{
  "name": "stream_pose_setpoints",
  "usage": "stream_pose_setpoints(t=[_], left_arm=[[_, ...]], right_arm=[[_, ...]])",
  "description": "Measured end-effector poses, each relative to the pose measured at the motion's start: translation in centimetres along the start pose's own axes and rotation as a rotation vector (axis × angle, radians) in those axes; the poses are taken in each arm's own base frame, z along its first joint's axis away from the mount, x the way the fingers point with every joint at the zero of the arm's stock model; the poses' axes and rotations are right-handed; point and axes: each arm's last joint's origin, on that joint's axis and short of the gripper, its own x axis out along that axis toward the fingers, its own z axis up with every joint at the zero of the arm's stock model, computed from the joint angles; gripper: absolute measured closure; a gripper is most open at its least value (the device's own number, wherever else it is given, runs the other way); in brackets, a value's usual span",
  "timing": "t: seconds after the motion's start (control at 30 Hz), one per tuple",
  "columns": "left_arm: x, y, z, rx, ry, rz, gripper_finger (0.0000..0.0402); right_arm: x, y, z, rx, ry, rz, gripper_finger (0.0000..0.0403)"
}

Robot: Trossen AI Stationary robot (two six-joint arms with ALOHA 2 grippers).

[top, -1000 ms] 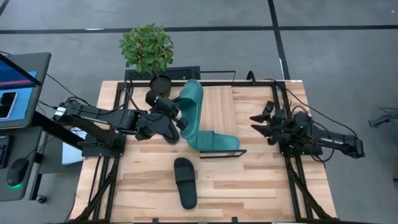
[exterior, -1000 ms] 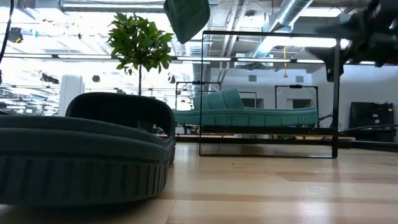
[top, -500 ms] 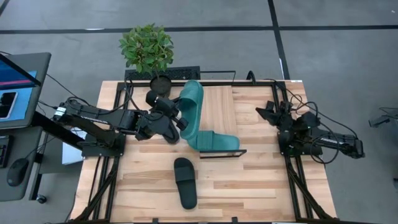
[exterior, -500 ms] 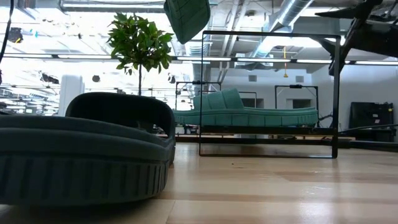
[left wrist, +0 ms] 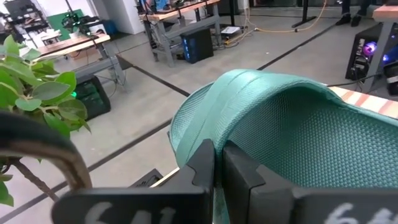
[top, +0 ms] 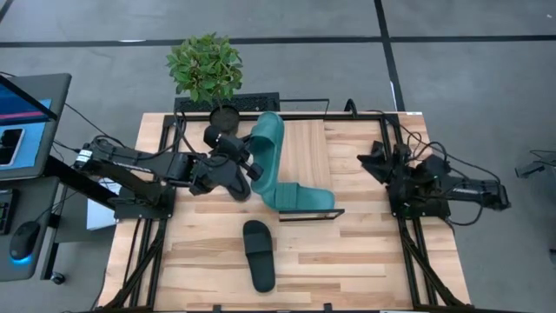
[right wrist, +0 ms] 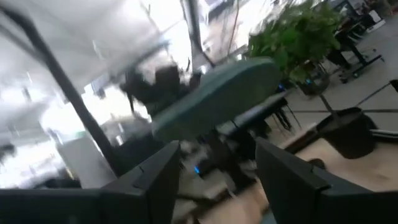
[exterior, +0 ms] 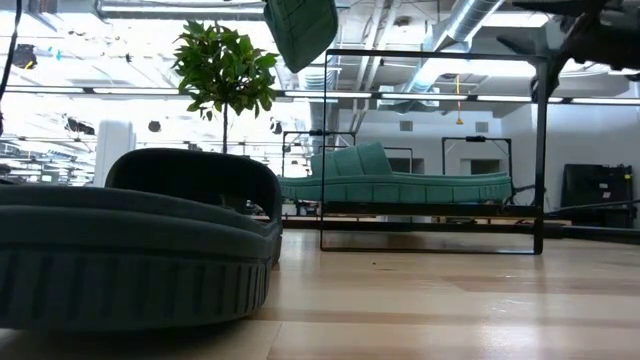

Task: Pick and place slides into the shelf
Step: Put the green slide on the shelf

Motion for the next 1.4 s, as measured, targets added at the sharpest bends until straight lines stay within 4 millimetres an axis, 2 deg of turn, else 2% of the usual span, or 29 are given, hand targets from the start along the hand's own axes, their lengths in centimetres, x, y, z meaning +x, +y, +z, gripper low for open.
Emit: stream_pose_setpoints(t=[0.2, 0.4, 0.63, 0.9, 1.17, 1.4], left_arm=[[0.8, 0.5, 0.1, -0.061, 0.002, 0.03, 0.0401], [2.6, -0.6, 0.7, -0.134, -0.056, 0.032, 0.0401], [5.3, -2.1, 0.4, -0.13, -0.098, 0.04, 0.0401], [7.8, -2.8, -0.1, -0.149, -0.117, 0.052, 0.0401], [9.3, -3.3, 0.3, -0.201, -0.203, 0.077, 0.0401], [9.9, -2.9, 1.0, -0.199, -0.262, 0.076, 0.0401]], right_arm=[[2.1, 2.2, 1.6, -0.165, 0.125, -0.005, 0.0223], [5.1, 3.3, 2.4, -0.18, 0.197, -0.06, 0.0234], [7.6, 4.4, 3.2, -0.146, 0.238, -0.051, 0.0223], [9.1, 6.5, 4.4, -0.077, 0.243, 0.017, 0.0218], [10.2, 7.1, 3.8, -0.032, 0.272, -0.008, 0.0227], [10.6, 7.4, 3.3, 0.009, 0.289, -0.015, 0.0224]])
